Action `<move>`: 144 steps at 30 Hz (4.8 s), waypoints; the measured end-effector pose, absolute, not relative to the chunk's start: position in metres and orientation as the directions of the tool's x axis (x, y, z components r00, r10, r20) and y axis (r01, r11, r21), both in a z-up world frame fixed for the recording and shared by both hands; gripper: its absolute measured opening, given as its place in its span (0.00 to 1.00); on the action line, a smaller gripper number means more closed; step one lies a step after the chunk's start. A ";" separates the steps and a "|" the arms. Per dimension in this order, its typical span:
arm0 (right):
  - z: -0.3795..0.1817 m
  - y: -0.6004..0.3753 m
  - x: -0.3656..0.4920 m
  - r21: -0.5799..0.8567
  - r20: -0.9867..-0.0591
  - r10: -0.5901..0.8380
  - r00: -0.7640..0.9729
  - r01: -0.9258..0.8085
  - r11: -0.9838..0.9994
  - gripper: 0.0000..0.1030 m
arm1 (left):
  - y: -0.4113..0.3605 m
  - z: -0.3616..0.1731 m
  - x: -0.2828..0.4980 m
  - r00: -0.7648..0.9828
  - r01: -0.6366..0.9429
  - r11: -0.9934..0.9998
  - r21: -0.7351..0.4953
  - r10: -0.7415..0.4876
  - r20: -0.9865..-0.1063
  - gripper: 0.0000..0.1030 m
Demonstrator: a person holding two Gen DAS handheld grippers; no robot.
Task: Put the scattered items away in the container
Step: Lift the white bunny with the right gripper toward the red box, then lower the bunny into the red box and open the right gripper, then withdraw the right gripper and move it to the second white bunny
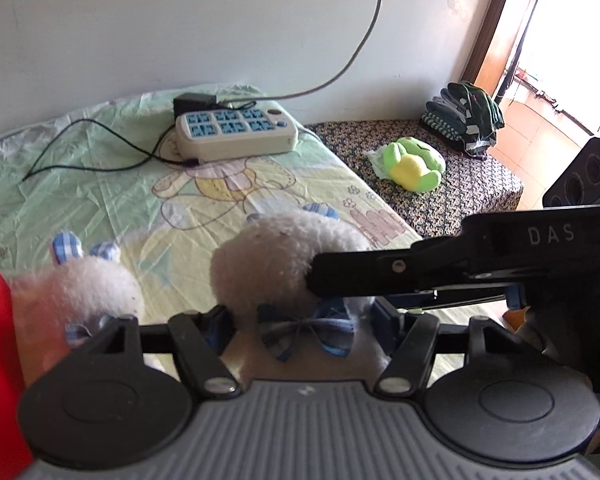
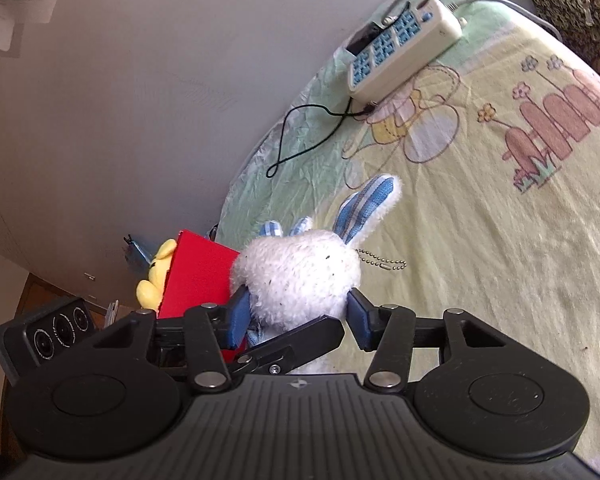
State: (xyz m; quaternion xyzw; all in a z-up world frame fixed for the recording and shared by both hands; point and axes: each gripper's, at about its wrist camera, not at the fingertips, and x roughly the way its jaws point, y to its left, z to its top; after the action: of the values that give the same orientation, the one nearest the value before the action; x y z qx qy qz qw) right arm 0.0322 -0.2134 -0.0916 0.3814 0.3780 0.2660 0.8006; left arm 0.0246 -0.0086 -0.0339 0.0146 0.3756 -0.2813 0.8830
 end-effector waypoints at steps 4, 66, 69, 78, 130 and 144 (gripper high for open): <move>-0.065 -0.200 0.030 0.800 -0.351 0.733 0.583 -0.220 0.558 0.52 | 0.008 -0.004 0.012 0.637 0.478 0.865 -0.153 -0.461 -0.617 0.65; -0.016 0.259 0.091 0.382 -0.618 0.701 0.356 -0.643 0.664 0.46 | 0.342 -0.001 -0.003 0.772 0.071 0.995 -0.073 -0.101 -0.628 0.76; -0.017 0.260 0.091 0.388 -0.627 0.701 0.340 -0.644 0.659 0.47 | 0.343 -0.003 -0.001 0.760 0.069 0.994 -0.083 -0.106 -0.641 0.79; -0.018 0.262 0.096 0.408 -0.644 0.704 0.300 -0.644 0.647 0.48 | 0.345 -0.006 0.002 0.752 0.058 0.991 -0.124 -0.125 -0.647 0.82; 0.009 0.146 0.031 0.471 -0.557 0.590 0.585 -0.363 0.804 0.49 | 0.308 0.007 0.003 0.657 -0.054 0.995 0.078 0.094 -0.748 0.94; 0.017 0.119 0.027 0.459 -0.558 0.637 0.532 -0.442 0.771 0.49 | 0.273 0.020 0.000 0.630 -0.138 0.983 0.121 0.181 -0.755 0.96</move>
State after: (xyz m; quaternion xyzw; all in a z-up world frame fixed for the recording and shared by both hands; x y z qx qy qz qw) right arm 0.0266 0.1195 0.0173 0.1318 0.3700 0.3118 0.8651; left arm 0.0002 0.2729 0.0203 0.0258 0.4212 0.0884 0.9023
